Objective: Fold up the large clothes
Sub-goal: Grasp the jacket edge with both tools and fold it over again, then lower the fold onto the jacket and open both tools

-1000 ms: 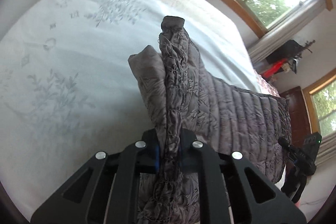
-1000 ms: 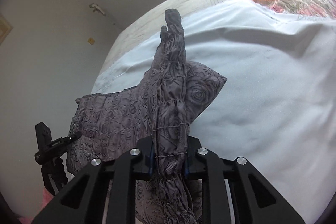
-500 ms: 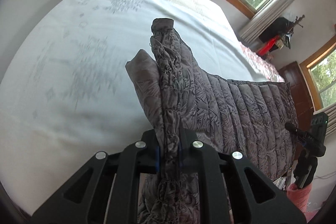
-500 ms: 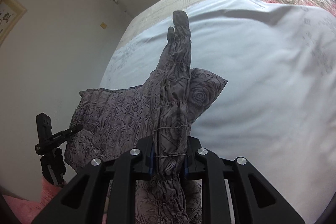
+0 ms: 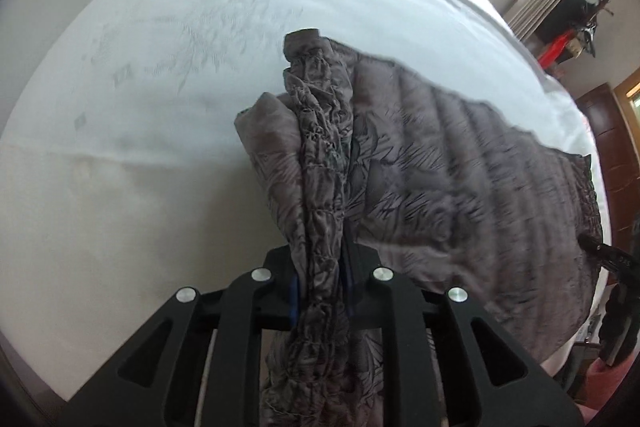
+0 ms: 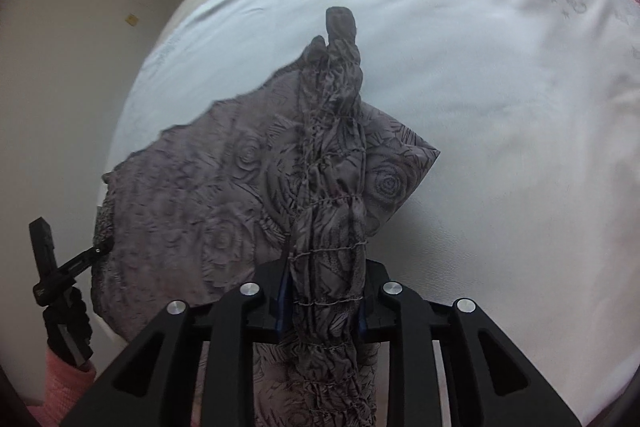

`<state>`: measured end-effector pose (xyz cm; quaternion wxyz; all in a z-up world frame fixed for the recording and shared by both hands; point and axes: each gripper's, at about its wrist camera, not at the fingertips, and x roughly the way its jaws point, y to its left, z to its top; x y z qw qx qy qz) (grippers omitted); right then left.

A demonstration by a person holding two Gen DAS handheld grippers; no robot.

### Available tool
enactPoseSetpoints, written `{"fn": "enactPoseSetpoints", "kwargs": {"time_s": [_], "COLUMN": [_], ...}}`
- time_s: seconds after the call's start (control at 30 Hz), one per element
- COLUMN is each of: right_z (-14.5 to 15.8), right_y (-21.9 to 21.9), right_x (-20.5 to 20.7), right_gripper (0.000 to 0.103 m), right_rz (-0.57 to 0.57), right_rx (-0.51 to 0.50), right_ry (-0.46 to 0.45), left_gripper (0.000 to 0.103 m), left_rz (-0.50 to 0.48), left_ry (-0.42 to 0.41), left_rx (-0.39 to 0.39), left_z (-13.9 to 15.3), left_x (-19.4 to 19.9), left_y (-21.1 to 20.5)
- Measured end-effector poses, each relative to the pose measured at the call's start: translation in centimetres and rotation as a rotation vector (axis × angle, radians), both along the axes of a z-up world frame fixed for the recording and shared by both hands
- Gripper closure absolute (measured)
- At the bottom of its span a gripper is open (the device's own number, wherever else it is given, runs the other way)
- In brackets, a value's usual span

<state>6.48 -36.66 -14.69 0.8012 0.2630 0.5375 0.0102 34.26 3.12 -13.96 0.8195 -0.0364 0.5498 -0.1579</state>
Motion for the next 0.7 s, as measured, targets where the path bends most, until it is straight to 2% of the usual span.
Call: {"fn": "enactPoseSetpoints", "kwargs": {"time_s": [0.2,0.33,0.47,0.57,0.7], "right_z": [-1.5,-2.1,-2.3,-1.3,1.6], "right_y": [1.5,2.3,2.4,2.1,3.5], "right_x": [0.6,-0.4,-0.8,-1.3,-3.2], "right_gripper": [0.072,0.070,0.068,0.056,0.055], "right_rz": [-0.001,-0.014,-0.027,-0.032,-0.017], "right_rx": [-0.100,-0.166,-0.170,-0.202,-0.357], "right_ry": [-0.008,-0.020,-0.024,-0.005,-0.021], "left_gripper": [0.081,0.081,0.080,0.075,0.069], "left_rz": [0.005,-0.012,0.006,0.021,0.061], "left_ry": [-0.019,-0.072,-0.086,-0.067,-0.040], "left_rx": [0.034,0.107,0.130,0.131,0.132], "left_z": [-1.3,-1.7,-1.3,-0.3,2.0], "left_x": [2.5,2.0,1.4,1.0,0.0], "left_y": [-1.1,-1.9,-2.6,-2.3,-0.9]}}
